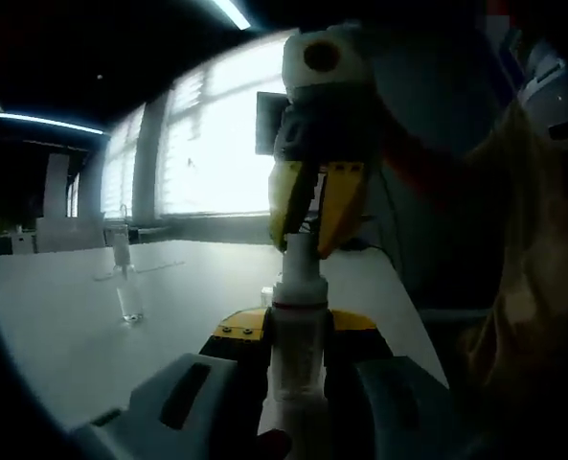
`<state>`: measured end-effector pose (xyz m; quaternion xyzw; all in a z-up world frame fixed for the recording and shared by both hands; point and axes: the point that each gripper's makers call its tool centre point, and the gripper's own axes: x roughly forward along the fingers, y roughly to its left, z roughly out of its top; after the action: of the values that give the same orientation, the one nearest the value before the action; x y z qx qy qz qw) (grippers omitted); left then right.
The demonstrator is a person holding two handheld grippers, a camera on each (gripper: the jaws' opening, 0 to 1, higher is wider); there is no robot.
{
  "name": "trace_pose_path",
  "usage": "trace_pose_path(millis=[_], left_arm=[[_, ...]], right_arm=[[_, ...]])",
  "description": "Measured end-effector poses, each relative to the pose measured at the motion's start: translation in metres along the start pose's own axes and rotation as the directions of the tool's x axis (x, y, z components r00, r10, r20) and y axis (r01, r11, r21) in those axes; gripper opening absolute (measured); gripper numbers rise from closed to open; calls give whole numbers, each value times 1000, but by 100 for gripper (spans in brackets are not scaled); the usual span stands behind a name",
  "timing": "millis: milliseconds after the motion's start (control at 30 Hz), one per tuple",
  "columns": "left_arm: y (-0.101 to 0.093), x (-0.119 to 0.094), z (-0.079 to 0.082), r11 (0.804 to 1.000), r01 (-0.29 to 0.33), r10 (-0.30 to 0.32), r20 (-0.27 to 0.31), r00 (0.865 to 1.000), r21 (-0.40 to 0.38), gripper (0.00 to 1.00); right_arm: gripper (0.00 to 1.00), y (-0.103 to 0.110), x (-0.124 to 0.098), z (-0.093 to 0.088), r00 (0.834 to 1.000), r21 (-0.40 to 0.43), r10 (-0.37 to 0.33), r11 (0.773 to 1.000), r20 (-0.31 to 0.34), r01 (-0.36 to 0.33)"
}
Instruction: Clamp pump bottle remove cover press pump head put on cover
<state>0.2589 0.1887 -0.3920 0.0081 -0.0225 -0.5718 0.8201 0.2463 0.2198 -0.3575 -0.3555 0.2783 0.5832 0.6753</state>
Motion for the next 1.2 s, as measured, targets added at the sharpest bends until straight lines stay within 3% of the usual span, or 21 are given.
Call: trace_pose_path(millis=[233, 433, 533, 633, 767, 900, 1067, 1200], left_arm=[[1, -3, 0, 1000, 6, -6, 14, 1000, -10, 12], [3, -4, -1, 1000, 0, 1, 16, 1000, -23, 12], [1, -4, 0, 1000, 0, 1, 17, 1000, -14, 12], [2, -4, -1, 1000, -5, 5, 16, 1000, -9, 12], [1, -6, -2, 1000, -8, 8, 12, 1000, -24, 12], [-2, -6, -2, 1000, -9, 9, 10, 1000, -15, 12], [-3, -9, -3, 1000, -14, 14, 1, 1000, -23, 13], [0, -4, -10, 999, -18, 16, -40, 999, -49, 14]], right_arm=[[7, 2, 2, 2, 1000, -36, -2, 999, -20, 1], [7, -6, -15, 12, 1000, -53, -27, 998, -16, 26], [0, -8, -20, 13, 998, -52, -33, 998, -51, 31], [0, -6, -21, 17, 997, -63, -22, 998, -68, 18], [0, 1, -13, 14, 988, -103, 8, 994, -154, -24], [0, 2, -6, 15, 982, -121, 12, 992, -186, -35], [0, -3, -8, 15, 983, -121, 0, 992, -186, -23], [0, -7, -11, 14, 985, -114, -13, 994, -173, -7]])
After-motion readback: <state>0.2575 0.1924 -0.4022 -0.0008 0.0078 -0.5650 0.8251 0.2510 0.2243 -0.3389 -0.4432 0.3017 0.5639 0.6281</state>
